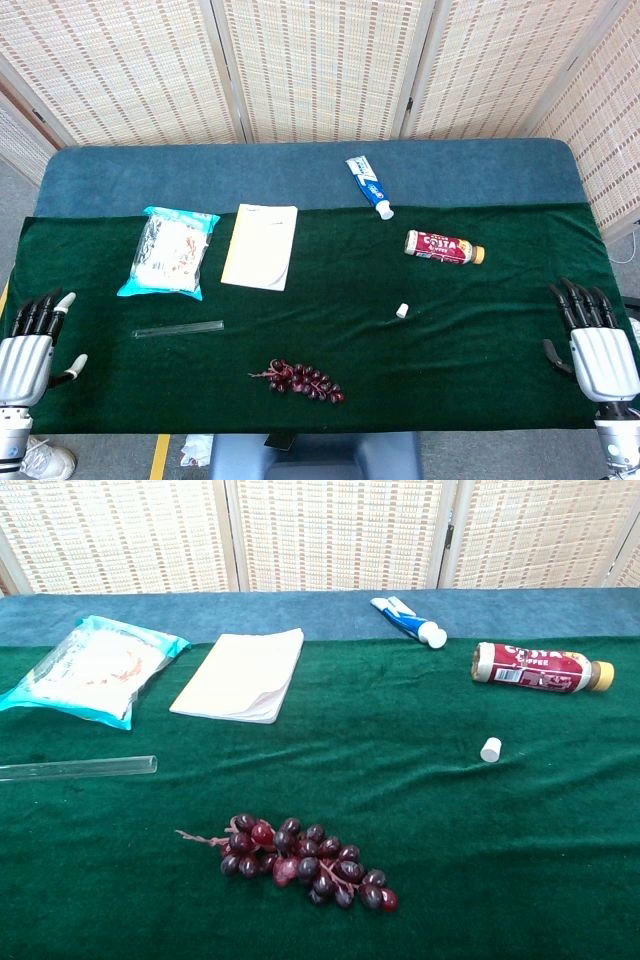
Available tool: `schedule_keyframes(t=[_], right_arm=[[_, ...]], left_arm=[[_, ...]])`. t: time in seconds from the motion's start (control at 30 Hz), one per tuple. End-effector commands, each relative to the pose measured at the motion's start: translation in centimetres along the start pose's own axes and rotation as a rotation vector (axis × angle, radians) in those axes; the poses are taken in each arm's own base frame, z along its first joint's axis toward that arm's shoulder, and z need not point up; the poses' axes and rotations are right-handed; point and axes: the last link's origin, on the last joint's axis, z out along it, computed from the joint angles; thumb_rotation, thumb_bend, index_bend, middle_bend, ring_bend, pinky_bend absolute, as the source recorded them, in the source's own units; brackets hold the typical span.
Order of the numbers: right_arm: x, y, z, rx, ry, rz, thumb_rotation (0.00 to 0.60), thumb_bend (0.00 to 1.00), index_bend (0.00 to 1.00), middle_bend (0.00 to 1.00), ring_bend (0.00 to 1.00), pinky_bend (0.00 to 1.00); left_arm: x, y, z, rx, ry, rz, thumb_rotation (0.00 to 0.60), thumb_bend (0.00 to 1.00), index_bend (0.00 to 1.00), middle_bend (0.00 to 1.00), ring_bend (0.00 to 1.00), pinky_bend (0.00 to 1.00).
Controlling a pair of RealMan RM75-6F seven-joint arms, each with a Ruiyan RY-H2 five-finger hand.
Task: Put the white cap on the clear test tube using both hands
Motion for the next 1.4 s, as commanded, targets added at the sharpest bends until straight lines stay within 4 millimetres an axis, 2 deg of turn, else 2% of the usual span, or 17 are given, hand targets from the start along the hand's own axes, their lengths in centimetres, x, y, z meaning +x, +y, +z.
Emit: schedule_keyframes(t=[0.03, 0.37, 0.53, 0.7, 0.87, 1.03, 1.17, 1.3, 1.4], right_arm=[[0.0, 0.0, 0.0, 0.000, 0.000, -0.001, 0.600, 0.44, 0.00, 0.07, 0.07, 0.00], [0.3, 0.2, -0.1, -0.003, -0.004, -0.002, 0.600, 0.44, 0.00, 0.08, 0.08, 0.00], [0.9, 0.3, -0.1, -0.001, 0.015, -0.007, 0.600, 0.44, 0.00, 0.08, 0.08, 0.00], [1.6, 0.2, 0.1, 0.006, 0.036, -0.015, 0.600, 0.44, 0.00, 0.08, 0.09, 0.00], [2.2, 0.1, 0.5, 0.014, 0.046, -0.023, 0.600, 0.44, 0.00, 0.08, 0.10, 0.00], [2.0, 0.0, 0.6, 0.018, 0.026, -0.031, 0.600, 0.44, 0.00, 0.10, 0.12, 0.00], [1.9, 0.1, 0.7, 0.014, 0.021, -0.029, 0.600, 0.44, 0.00, 0.10, 0.13, 0.00], [2.0, 0.1, 0.8, 0.016, 0.022, -0.030, 0.600, 0.44, 0.00, 0.10, 0.13, 0.00], [2.0, 0.2, 0.9, 0.016, 0.022, -0.029, 0.600, 0.44, 0.00, 0.10, 0.13, 0.00]], left_arm=[[-0.1, 0.1, 0.1, -0.002, -0.009, 0.002, 0.600, 0.28, 0.00, 0.03, 0.08, 0.01], [0.0, 0.4, 0.6, -0.029, 0.001, -0.008, 0.600, 0.29, 0.01, 0.07, 0.13, 0.06], [0.5, 1.2, 1.6, -0.070, 0.036, -0.015, 0.600, 0.29, 0.08, 0.14, 0.19, 0.11], [0.5, 2.4, 3.2, -0.136, 0.039, 0.006, 0.600, 0.29, 0.20, 0.27, 0.31, 0.25], [0.0, 4.0, 4.8, -0.197, 0.024, 0.023, 0.600, 0.29, 0.26, 0.40, 0.43, 0.43], [-0.6, 5.3, 5.4, -0.235, 0.011, 0.026, 0.600, 0.29, 0.27, 0.47, 0.48, 0.50], [-1.3, 6.1, 5.9, -0.249, 0.000, 0.007, 0.600, 0.28, 0.31, 0.60, 0.58, 0.61], [-2.5, 6.8, 6.7, -0.262, -0.046, 0.020, 0.600, 0.28, 0.38, 0.77, 0.73, 0.72], [-3.6, 7.2, 7.3, -0.256, -0.102, 0.047, 0.600, 0.28, 0.40, 0.83, 0.77, 0.75]])
